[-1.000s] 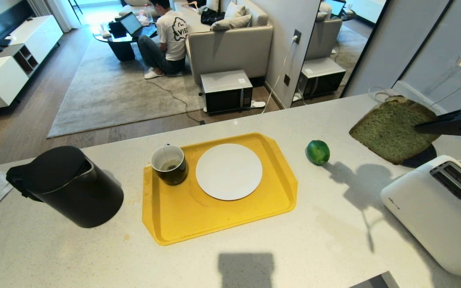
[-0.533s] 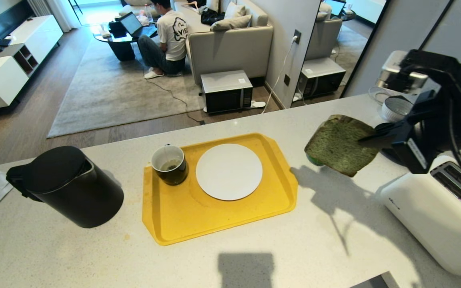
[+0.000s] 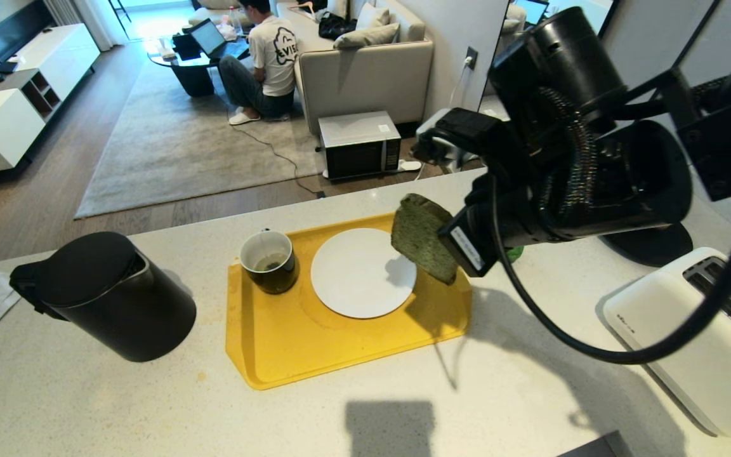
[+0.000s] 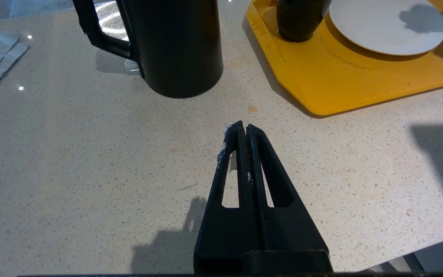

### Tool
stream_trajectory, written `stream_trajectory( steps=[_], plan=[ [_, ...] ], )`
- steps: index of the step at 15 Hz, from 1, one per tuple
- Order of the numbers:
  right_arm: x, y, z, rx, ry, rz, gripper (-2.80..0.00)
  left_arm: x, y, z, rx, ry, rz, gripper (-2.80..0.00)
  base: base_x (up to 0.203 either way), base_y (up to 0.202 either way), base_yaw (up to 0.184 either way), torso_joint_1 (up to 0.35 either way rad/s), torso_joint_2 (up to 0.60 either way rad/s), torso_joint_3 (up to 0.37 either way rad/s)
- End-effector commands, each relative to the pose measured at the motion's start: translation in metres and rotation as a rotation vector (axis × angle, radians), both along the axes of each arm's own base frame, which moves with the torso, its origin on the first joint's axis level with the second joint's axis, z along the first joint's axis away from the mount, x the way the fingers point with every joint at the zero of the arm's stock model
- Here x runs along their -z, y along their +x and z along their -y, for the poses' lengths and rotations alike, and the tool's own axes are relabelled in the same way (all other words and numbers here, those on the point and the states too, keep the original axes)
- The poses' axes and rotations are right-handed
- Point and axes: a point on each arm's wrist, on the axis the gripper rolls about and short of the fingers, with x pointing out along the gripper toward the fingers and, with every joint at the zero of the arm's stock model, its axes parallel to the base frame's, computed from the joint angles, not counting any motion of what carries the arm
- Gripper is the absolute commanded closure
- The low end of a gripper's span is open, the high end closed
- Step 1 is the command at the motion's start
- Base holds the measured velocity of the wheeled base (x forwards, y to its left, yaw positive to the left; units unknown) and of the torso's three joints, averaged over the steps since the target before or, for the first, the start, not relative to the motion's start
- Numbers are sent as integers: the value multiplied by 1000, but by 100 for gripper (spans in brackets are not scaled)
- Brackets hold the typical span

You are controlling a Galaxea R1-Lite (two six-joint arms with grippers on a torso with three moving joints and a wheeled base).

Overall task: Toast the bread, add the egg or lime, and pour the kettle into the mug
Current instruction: Put the baked bread on a plate

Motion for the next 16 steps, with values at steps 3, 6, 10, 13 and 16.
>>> stream_trajectory(
  steps=[3,6,10,13,16],
  plan=[
    [34,11,-62,-30,-32,-27,0,0,0,0,0,0,0,0,0,0,0,0,0,0],
    [56,13,-87,-45,-34,-47,0,0,0,0,0,0,-1,0,0,0,0,0,0,0],
    [77,29,-109,-2,-14,35,0,0,0,0,0,0,-2,0,0,0,0,0,0,0],
    [89,35,-114,-10,-38,33,0,0,0,0,0,0,0,0,0,0,0,0,0,0],
    [97,43,-116,-2,-38,37,0,0,0,0,0,0,-1,0,0,0,0,0,0,0]
  ],
)
